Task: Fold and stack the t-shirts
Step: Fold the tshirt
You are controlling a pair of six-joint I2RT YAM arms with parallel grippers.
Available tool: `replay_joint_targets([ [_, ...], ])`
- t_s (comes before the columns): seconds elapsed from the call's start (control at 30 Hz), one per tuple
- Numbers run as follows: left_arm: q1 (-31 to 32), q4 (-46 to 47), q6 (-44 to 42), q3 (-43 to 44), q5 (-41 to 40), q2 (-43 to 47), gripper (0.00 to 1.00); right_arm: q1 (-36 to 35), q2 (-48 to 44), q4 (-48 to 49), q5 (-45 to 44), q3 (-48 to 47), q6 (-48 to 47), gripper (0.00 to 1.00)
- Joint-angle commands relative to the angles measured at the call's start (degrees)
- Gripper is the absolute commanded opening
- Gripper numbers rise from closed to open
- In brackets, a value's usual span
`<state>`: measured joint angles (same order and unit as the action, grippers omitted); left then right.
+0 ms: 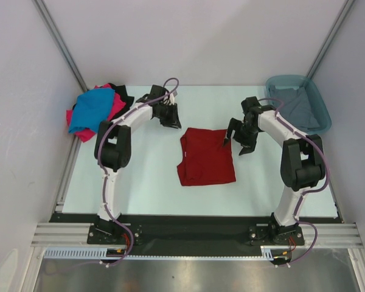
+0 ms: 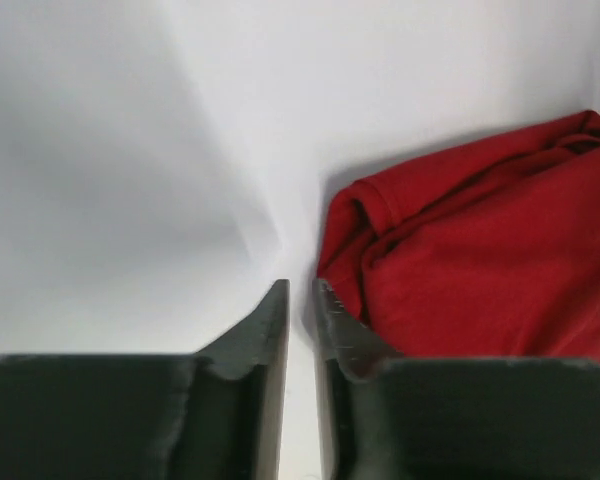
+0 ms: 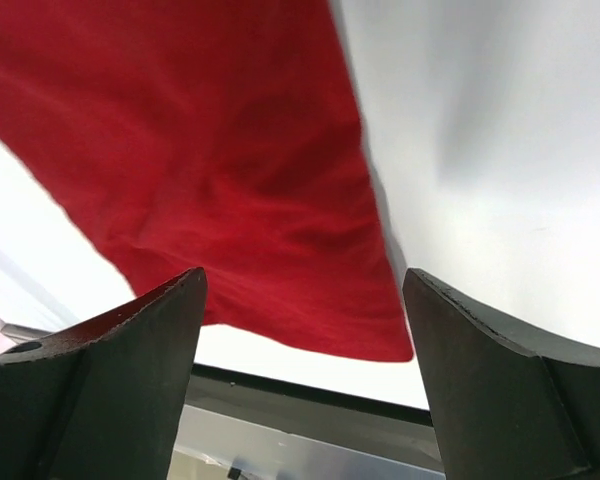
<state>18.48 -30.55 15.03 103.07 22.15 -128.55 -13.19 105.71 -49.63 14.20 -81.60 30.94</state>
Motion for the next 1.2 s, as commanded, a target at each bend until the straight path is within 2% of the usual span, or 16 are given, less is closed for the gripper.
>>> replay_joint_targets([
  [0.0,0.7,3.5,1.1,3.5,4.3,2.9,0.29,-0.4,1.1,-0.9,-1.5,0.7,-1.1,0.86],
  [0.13,1.2,2.6,0.8,7.8,6.8,1.0,0.34,-0.6,1.5,-0.8,-1.4,0.7,-1.3,0.86],
  [0.43,2.5,4.0,2.3,6.4,10.4,0.1,0.36,-0.5,1.6,-1.4,-1.6,0.0,-1.8,0.86],
  [1.17,4.6,-2.2,-0.5,2.3,2.2,-0.8,0.41,0.2,1.1,-1.6,-1.3,-1.3,-1.8,0.86],
])
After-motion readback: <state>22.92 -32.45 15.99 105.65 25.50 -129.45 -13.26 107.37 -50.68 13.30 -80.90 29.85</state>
